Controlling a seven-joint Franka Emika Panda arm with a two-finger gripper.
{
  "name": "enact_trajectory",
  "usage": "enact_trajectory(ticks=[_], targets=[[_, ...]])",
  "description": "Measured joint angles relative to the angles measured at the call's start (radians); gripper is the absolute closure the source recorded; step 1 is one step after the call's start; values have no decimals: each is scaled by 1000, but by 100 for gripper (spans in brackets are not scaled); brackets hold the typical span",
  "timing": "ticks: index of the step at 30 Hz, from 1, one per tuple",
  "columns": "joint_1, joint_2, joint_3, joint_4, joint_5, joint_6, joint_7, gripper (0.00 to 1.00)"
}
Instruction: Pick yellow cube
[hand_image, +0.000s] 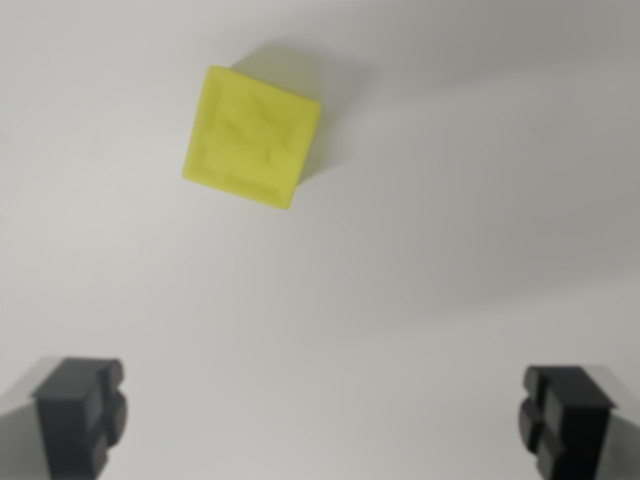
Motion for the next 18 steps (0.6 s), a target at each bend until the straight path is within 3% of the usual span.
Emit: enact_trajectory(ticks=[18], targets=[[12,99,0,16,16,90,94,0]])
